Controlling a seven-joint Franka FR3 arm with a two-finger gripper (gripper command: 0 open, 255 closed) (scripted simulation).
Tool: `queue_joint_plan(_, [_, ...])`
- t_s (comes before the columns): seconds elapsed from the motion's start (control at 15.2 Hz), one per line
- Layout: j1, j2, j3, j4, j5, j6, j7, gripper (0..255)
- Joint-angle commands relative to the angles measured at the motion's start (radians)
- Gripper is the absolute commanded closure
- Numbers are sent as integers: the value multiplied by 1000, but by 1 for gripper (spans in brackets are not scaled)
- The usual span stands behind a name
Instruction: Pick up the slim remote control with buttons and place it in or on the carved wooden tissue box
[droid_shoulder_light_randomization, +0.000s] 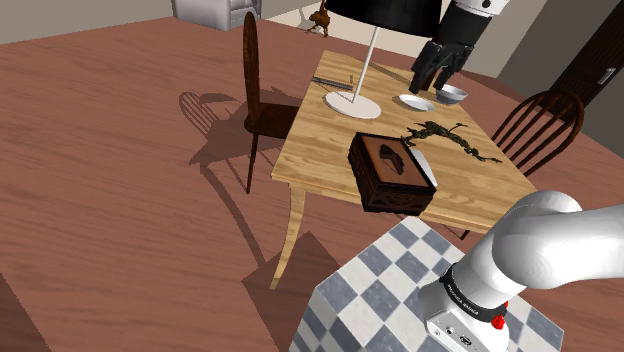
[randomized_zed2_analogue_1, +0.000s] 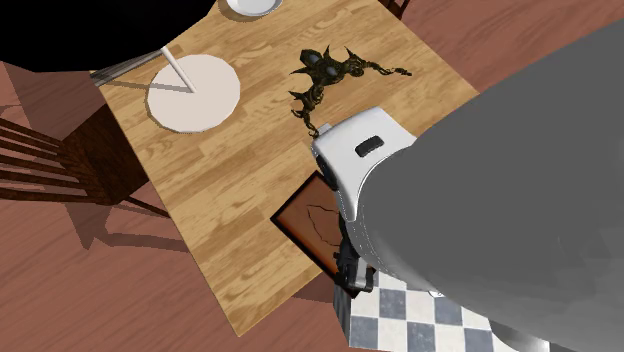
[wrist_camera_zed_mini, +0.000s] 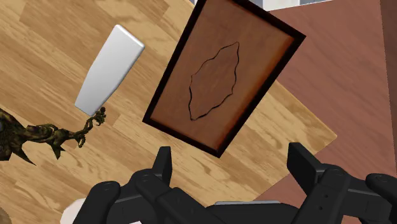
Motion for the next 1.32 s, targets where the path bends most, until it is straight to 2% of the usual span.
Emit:
queue_joint_plan(0.0, [0,0,0,0,0,0,0,0])
queue_joint_plan(0.59, [-113,114,-113,-119,-42,198,69,0])
queue_joint_plan(1.25, [-229,302,-248,-199,-69,424,136,0])
